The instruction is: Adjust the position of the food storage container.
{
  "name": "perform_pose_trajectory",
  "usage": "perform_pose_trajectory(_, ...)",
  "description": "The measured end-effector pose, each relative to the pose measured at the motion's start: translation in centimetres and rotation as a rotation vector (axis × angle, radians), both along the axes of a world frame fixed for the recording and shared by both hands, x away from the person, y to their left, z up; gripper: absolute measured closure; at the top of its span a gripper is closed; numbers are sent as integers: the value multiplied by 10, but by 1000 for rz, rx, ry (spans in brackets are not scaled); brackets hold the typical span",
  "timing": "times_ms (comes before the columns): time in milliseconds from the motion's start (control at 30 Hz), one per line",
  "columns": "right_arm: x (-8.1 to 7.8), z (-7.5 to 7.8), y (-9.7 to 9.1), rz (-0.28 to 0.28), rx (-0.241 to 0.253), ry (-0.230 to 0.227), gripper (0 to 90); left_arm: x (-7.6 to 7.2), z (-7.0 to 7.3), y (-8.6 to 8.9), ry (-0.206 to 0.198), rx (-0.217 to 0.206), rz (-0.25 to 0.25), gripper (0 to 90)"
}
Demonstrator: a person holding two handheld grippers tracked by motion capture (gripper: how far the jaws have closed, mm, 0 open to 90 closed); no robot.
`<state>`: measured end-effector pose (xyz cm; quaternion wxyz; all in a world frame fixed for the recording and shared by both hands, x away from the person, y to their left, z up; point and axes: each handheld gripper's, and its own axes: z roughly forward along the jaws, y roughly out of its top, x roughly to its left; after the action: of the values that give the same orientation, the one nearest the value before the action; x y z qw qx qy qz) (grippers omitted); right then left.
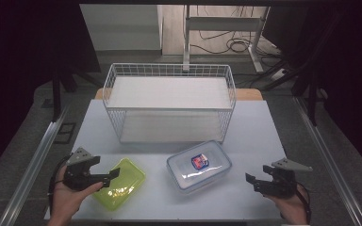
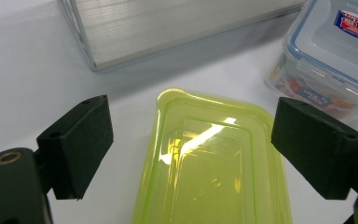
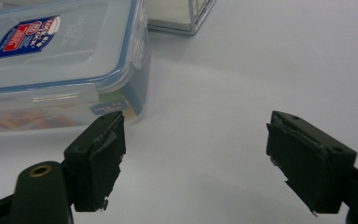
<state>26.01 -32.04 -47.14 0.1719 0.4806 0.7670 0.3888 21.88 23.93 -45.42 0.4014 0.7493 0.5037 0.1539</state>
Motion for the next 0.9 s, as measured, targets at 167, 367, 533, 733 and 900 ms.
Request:
perform_pose_trajectory(167,-2,1,-1,7,5,0,230,-3,3,-1,-3,6,-1,122)
perform_pose_trajectory(367,-3,3,2,31,3,-1,249,-5,3,-3,6,1,-16,116)
perform_pose_trajectory(533,-6,6,2,46,6,-5,288,-4,2,-1,18,-16,-13,117)
perform_pose_trajectory(733,-9,6,5,79,-2,4,376,-2,2,-3,14,-19,-5,115)
perform_pose_trajectory(900,-12,8,7,95,-14,11,429,-1,1,-2,25,-22,-12,114)
